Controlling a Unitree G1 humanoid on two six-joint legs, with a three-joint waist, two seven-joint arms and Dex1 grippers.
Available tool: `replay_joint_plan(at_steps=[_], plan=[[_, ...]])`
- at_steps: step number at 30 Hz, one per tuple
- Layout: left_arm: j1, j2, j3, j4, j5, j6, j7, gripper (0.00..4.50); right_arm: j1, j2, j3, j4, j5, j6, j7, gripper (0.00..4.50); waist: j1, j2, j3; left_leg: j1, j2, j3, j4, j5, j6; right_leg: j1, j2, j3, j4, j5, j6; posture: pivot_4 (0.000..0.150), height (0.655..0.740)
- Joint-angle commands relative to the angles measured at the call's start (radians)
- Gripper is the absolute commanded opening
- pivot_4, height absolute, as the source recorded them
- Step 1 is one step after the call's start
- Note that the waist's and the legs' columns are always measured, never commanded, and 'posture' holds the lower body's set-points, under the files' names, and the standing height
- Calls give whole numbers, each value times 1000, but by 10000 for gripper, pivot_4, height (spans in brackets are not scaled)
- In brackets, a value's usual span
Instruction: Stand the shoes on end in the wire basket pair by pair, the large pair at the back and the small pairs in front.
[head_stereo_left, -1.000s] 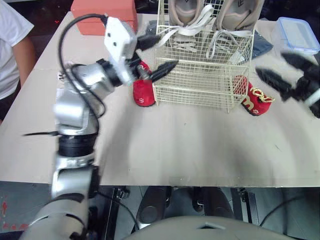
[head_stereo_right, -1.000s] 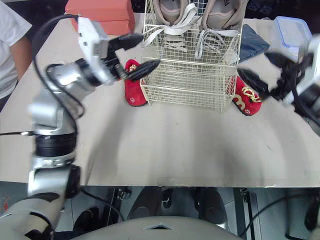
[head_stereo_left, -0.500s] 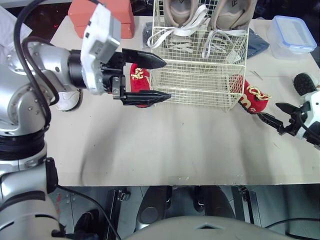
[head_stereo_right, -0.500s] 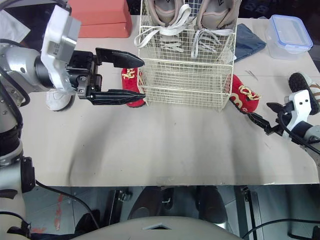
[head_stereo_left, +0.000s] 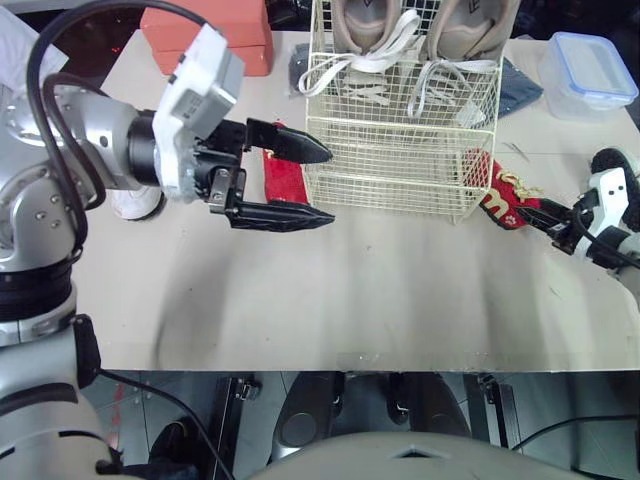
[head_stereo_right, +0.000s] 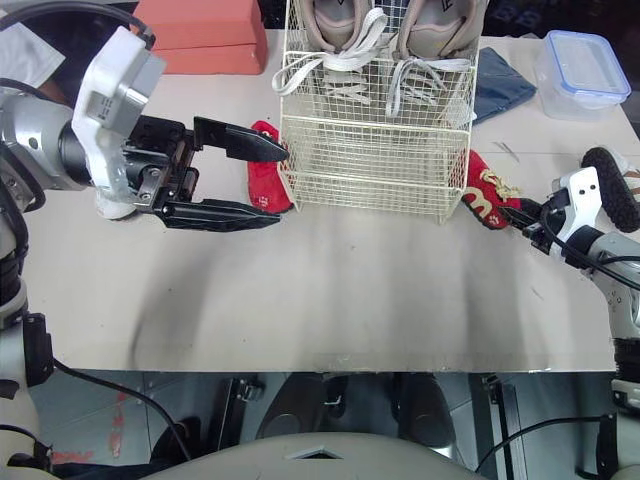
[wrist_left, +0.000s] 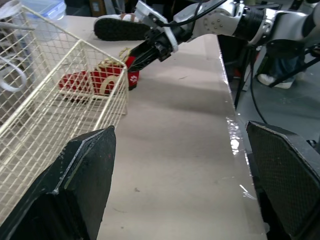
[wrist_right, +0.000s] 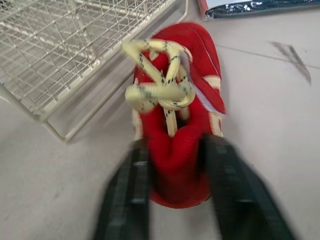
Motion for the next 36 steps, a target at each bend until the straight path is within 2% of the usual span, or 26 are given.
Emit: replay_joint_plan(at_steps=[1, 5, 8, 10, 14, 16, 22, 25, 29, 36], plan=[[-28, -1, -1, -7, 6, -28, -16, 45000, 29, -25, -71, -84, 12, -19, 5, 938, 0, 0, 0, 0, 0, 0, 0, 0, 0, 0, 0, 0, 0, 0, 0, 1500, 7400], [-53, -21, -24, 17, 25, -57, -33, 45000, 33, -57, -178, -160, -22, -124, -35, 938, 0, 3, 1, -1, 0, 0, 0, 0, 0, 0, 0, 0, 0, 0, 0, 1500, 7400], [-77, -35, -31, 48, 32, -77, -53, 45000, 50, -122, -249, -226, -132, -357, -11, 938, 0, 5, 3, 0, -1, 0, 0, 0, 0, -1, 0, -1, 0, 0, 0, 1500, 7400], [-88, -31, -40, 72, 44, -96, -84, 45000, 46, -143, -301, -286, -137, -441, 4, 938, -1, 5, 3, 0, 0, 1, 0, 0, 0, -1, 0, -1, 0, 0, 1, 1500, 7400], [-109, -19, -63, 122, 95, -149, -148, 45000, 58, -212, -300, -394, -165, -555, 88, 938, -7, 6, 2, 0, 0, 1, 0, 0, 0, -1, 1, 0, 0, 0, 1, 1500, 7400], [-134, -19, -59, 157, 96, -160, -191, 45000, 25, -245, -282, -456, -133, -560, 115, 938, -8, 6, 2, 0, 0, 1, 0, 0, 0, -1, 1, 0, 0, 0, 1, 1500, 7400], [-204, -55, -35, 248, 105, -238, -255, 45000, -76, -383, -132, -531, -150, -722, 305, 938, -6, 6, 3, -1, 0, 0, 3, 0, 0, 0, 1, -1, 0, 0, 1, 1500, 7400], [-240, -80, -61, 279, 130, -255, -263, 45000, -175, -421, 1, -531, -161, -786, 388, 938, -3, 6, 3, -1, 0, 0, 3, 0, 0, 0, 0, -2, 0, 0, 1, 1500, 7400], [-276, -161, -183, 306, 262, -300, -220, 45000, -389, -376, 218, -483, -239, -869, 481, 938, 0, 6, 3, -2, 0, 0, 5, 0, 0, 0, 0, -2, 0, 0, 1, 1500, 7400], [-293, -294, -308, 298, 331, -210, -147, 45000, -544, -285, 321, -397, -318, -993, 498, 938, -1, 5, 3, -3, 0, -1, 5, 0, 0, -1, -1, -2, 0, 0, 1, 1500, 7400]])
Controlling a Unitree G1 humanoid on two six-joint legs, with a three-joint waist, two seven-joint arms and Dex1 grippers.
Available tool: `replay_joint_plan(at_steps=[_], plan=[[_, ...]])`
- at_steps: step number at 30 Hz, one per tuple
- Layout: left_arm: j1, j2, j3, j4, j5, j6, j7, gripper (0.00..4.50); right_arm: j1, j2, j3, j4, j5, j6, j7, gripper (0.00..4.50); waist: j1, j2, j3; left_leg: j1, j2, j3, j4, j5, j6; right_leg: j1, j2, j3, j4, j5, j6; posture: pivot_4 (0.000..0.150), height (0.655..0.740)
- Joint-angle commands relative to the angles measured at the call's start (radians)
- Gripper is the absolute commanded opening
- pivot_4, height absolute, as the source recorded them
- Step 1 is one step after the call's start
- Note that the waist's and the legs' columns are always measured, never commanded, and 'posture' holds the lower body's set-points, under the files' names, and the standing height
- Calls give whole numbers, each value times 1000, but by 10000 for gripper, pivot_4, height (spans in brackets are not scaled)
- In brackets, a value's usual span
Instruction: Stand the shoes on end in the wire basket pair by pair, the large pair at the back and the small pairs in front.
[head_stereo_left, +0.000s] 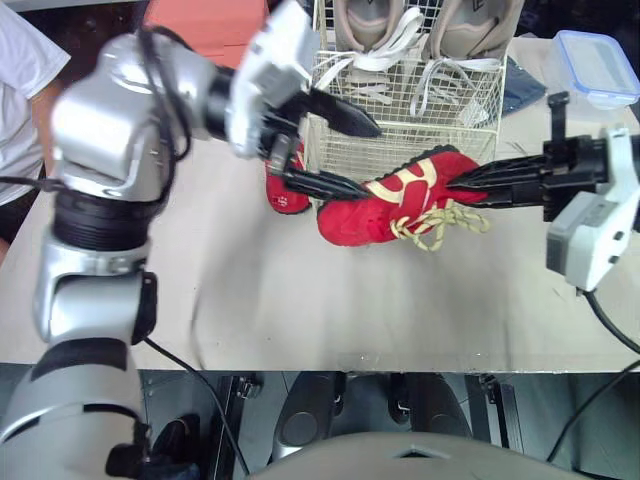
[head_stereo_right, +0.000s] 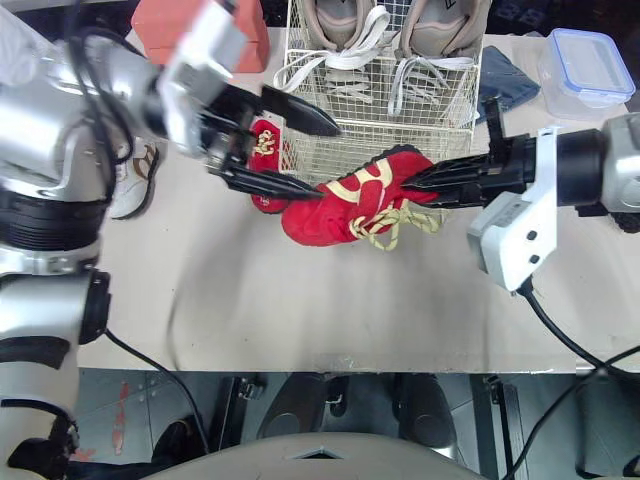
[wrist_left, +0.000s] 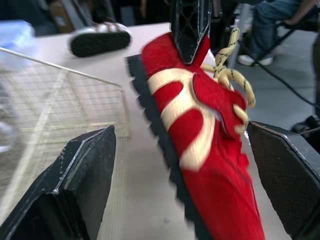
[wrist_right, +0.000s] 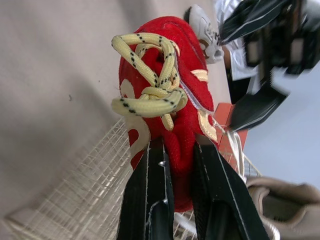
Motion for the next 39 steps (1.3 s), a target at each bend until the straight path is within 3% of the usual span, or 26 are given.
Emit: replay_joint_plan(at_steps=[1, 5, 11, 14, 15, 20, 22, 25, 30, 36, 39], plan=[[-35, -36, -24, -7, 32, 46, 46, 45000, -51, 20, -11, 22, -13, -73, -2, 938, 0, 0, 0, 0, 0, 0, 0, 0, 0, 0, 0, 0, 0, 0, 0, 1500, 7400], [-24, -45, -55, 10, 72, 58, 50, 45000, -74, 37, -19, 30, -32, -107, -23, 938, -1, 0, 0, 0, 0, 0, 0, 0, 0, 0, 0, 0, 0, 0, 0, 1500, 7400], [-29, -74, -41, 42, 79, 42, 46, 20199, -76, 44, -31, 32, -48, -129, -46, 0, -1, 0, 0, 0, 0, 0, 0, 0, 0, 0, 0, 0, 0, 0, 0, 1500, 7400], [-25, -74, -38, 44, 75, 32, 28, 8465, -66, 45, -42, 20, -46, -118, -62, 11408, 0, 0, 0, 0, 0, 0, 0, 0, 0, 0, -1, 0, 0, 0, 0, 1500, 7400], [-24, -79, -31, 45, 69, 37, 32, 6659, -63, 45, -43, 17, -45, -111, -66, 15480, 0, 0, 0, 0, 0, 0, 0, 0, 0, 0, -1, 0, 0, 0, 0, 1500, 7400], [-7, -138, 75, 59, 12, 46, 103, 6299, 112, 25, -190, 33, 86, 90, -130, 40243, 7, 0, 0, 0, 0, -1, 0, 0, 0, 1, -2, 0, 0, 0, 0, 1500, 7400], [6, -187, 156, 70, -23, 22, 168, 6299, 253, 19, -292, -2, 256, 383, -205, 44827, 7, 0, 0, -1, 0, -1, 1, 0, 0, 1, -2, 0, 0, 0, 0, 1500, 7400], [39, -267, 248, 63, -65, -30, 243, 6298, 412, 49, -425, -103, 664, 783, -418, 45000, 9, 0, 0, 0, 0, -2, 0, 0, 0, 2, -5, -1, 0, 0, 0, 1500, 7400], [124, -396, 237, 49, 15, -232, 334, 6296, 464, 173, -425, -216, 1185, 1002, -820, 45000, -4, 0, -1, 2, 1, -1, -1, 0, 0, 2, -6, 2, 1, 0, 0, 1500, 7400], [172, -431, 218, 54, 26, -299, 332, 6294, 359, 279, -358, -248, 1313, 1041, -1080, 45000, -10, 1, -1, 2, 0, -1, -1, 0, 0, 1, -5, 3, 1, 0, 0, 1500, 7400], [175, -431, 212, 58, 21, -303, 329, 6293, 345, 281, -350, -257, 1311, 1059, -1096, 31075, 3, 1, -1, 1, 0, -1, -1, 0, 0, 1, -2, 2, 0, 0, 0, 1500, 7400]])
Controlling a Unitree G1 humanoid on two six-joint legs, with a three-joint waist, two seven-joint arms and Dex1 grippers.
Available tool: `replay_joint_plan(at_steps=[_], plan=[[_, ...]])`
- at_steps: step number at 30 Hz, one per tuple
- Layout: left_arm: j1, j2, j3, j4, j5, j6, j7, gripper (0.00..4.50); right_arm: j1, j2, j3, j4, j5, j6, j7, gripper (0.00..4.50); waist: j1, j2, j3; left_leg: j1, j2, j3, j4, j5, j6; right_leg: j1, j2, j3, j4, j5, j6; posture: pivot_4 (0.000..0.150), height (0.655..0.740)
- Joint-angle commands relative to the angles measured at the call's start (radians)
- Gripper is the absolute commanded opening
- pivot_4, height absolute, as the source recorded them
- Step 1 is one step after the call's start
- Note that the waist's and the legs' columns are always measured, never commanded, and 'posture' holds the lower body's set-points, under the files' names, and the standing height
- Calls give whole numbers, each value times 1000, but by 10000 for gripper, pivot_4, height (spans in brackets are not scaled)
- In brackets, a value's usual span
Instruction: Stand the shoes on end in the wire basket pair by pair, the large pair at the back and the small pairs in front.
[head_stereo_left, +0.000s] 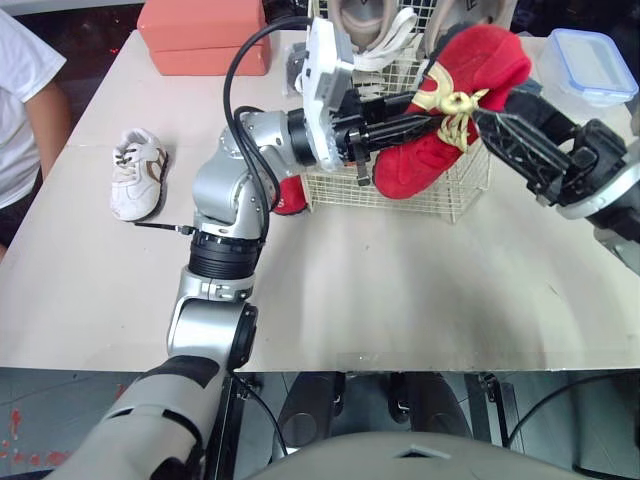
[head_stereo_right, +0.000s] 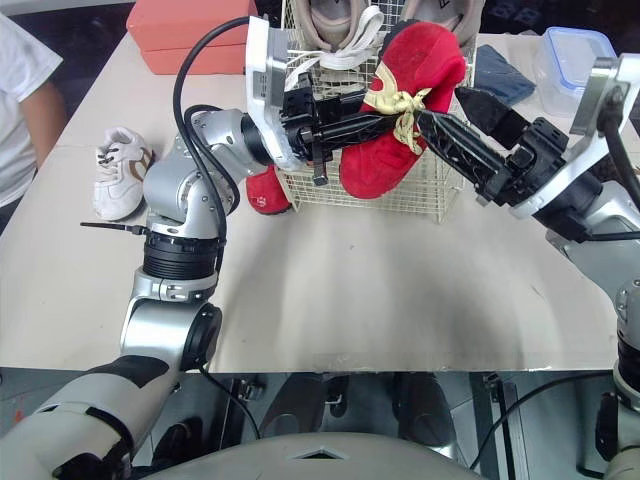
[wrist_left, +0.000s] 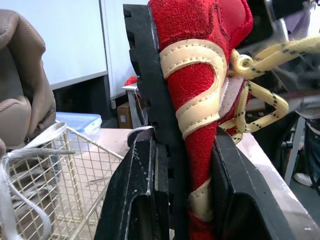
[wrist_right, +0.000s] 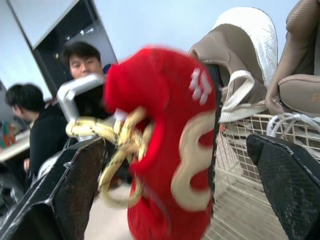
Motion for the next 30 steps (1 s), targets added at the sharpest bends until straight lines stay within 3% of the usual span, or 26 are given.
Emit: replay_joint_plan(at_steps=[1, 6, 7, 10, 15, 21, 30], plan=[[-12, 2, 8, -24, -9, -29, -5, 6293, -17, -3, -8, -40, 14, 13, -23, 26719, 4, 0, 0, 0, 0, 0, 0, 0, 0, 0, 0, 0, 0, 0, 0, 1500, 7400], [-7, 16, 10, -24, -7, -13, 6, 6290, -15, 0, -7, -39, -35, 17, -22, 3167, 2, 0, 0, -1, -1, 0, 0, -1, 2, 0, 0, -1, 0, 0, 0, 1500, 7400], [-4, 20, 12, -30, -8, -10, 6, 11288, -17, 4, -8, -36, -49, 13, -25, 71, 1, 0, 0, 0, 0, 0, 0, -1, 2, 0, 0, -1, 0, 0, 0, 1500, 7400], [17, 60, -3, -85, -44, 49, -44, 23657, -28, 11, -12, -32, -92, 1, -23, 0, 0, 0, 0, -1, 0, 0, 0, -1, 2, 0, 1, -1, 0, 0, 0, 1500, 7400], [26, 131, 19, -106, 12, 45, 14, 44271, -107, 18, -31, 1, -163, -19, -37, 0, -2, 0, 0, 0, 0, 0, 0, -1, 1, 0, 1, -1, 0, 0, 0, 1500, 7400], [7, 333, 67, -120, 1, 138, -14, 44271, -283, 98, -12, 93, -327, -66, -136, 0, -14, 0, 0, 0, 0, 0, -1, -1, 1, -2, 2, 0, 1, 0, 0, 1500, 7400], [-49, 390, 65, -227, 3, 306, 128, 44271, -310, 162, 99, 161, -648, -54, -216, 0, 1, 0, 0, -1, -1, 0, -1, -1, 1, -2, 1, -1, 0, 0, 0, 1500, 7400]])
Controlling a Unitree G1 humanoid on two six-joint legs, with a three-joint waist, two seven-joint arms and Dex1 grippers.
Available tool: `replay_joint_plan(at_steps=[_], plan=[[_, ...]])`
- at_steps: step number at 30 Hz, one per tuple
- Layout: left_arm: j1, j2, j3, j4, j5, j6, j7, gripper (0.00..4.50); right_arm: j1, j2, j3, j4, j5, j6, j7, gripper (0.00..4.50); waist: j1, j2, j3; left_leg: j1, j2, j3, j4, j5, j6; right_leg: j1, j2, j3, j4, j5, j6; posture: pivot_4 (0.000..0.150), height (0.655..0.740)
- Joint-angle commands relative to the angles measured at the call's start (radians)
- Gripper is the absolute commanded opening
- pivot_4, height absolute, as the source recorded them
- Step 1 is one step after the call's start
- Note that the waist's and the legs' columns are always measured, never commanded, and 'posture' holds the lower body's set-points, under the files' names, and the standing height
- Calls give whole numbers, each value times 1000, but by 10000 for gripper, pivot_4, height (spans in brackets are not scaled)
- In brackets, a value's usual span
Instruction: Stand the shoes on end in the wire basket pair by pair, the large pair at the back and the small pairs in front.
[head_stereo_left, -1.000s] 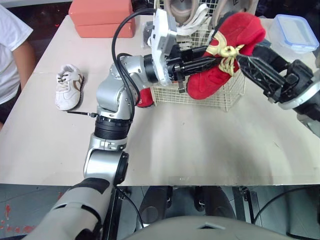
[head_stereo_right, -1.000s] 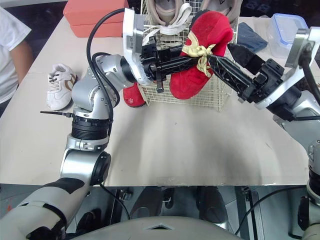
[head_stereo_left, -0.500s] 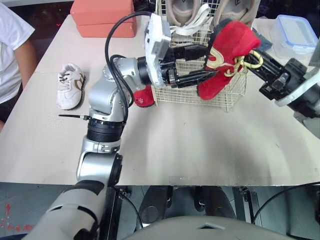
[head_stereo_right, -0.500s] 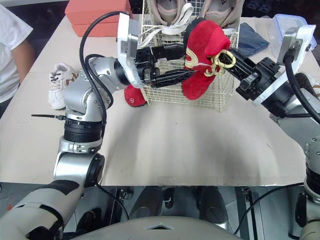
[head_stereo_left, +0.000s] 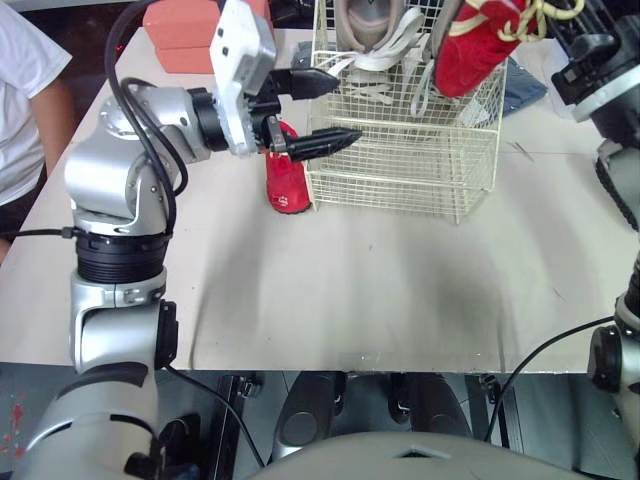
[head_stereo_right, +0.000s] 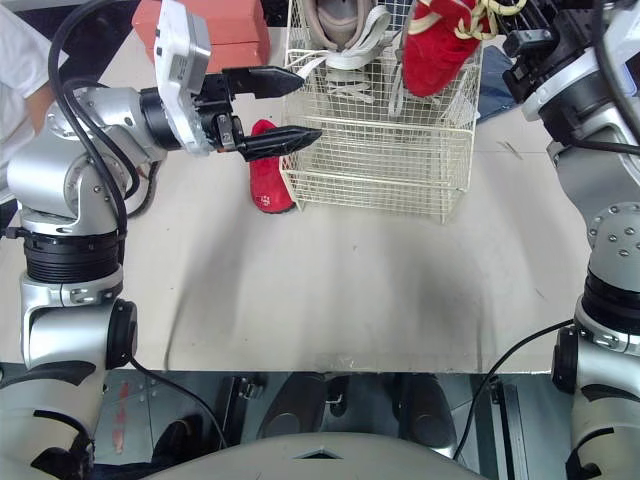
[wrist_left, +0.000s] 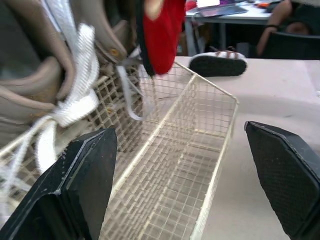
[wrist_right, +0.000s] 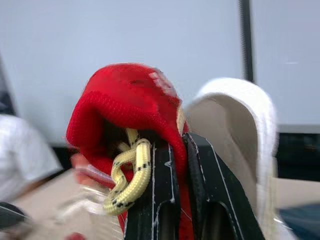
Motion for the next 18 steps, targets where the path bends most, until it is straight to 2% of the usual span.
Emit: replay_joint_plan(at_steps=[1, 7, 14, 18], plan=[[-48, 5, 15, -80, -16, 83, 73, 44271, 18, 32, 43, -20, -126, 4, -31, 0, -3, 0, 0, 0, 0, 0, 0, 0, 0, 0, 0, 0, 0, 0, 0, 1500, 7400], [-51, -8, 24, -109, -57, 167, 120, 44271, 74, 79, 122, -36, -252, 118, -86, 0, -7, 0, 0, 0, 0, 1, 0, 0, 0, -1, 1, 0, 1, 0, 0, 1500, 7400], [-40, -11, 22, -128, -80, 182, 136, 44271, 128, 113, 111, -79, -301, 246, -123, 0, -3, 0, 0, 0, 0, 1, 0, 0, 0, -1, 1, 0, 1, 0, 0, 1500, 7400], [-39, -10, 25, -127, -87, 185, 143, 45000, 146, 131, 90, -111, -309, 266, -113, 13893, -4, 0, 0, 0, 0, 1, 0, 0, 0, -1, 1, 0, 1, 0, 0, 1500, 7400]])
